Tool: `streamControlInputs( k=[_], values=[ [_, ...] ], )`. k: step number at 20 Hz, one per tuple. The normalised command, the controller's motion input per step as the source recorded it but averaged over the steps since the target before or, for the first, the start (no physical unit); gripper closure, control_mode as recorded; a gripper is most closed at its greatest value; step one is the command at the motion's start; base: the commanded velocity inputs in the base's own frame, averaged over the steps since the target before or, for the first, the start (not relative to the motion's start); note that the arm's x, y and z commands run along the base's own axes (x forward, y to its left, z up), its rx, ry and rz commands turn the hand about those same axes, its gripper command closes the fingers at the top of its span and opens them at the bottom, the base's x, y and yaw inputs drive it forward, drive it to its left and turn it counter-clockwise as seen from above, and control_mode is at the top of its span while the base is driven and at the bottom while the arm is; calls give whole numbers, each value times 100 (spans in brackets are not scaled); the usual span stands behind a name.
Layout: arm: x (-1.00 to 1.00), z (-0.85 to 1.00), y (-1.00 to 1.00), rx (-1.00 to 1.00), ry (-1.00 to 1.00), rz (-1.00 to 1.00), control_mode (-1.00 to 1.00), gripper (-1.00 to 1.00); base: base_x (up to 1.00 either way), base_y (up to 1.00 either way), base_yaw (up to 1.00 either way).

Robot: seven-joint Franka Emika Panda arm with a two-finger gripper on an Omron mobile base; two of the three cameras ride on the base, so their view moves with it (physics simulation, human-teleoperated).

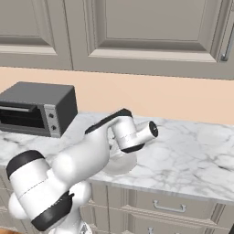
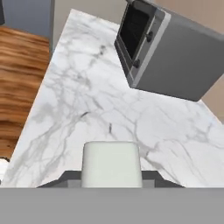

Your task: Pick up the marshmallow and place it in the cup of hot chocolate on the dining counter.

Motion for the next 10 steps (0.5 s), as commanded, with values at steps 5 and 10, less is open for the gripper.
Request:
streamControlInputs(
  k=[5, 10],
  values=[
    [-30, 41, 0, 34, 4, 1, -100, 100, 0, 0, 0],
    [-17, 30, 4, 35, 1, 0, -100, 100, 0, 0, 0]
  ],
)
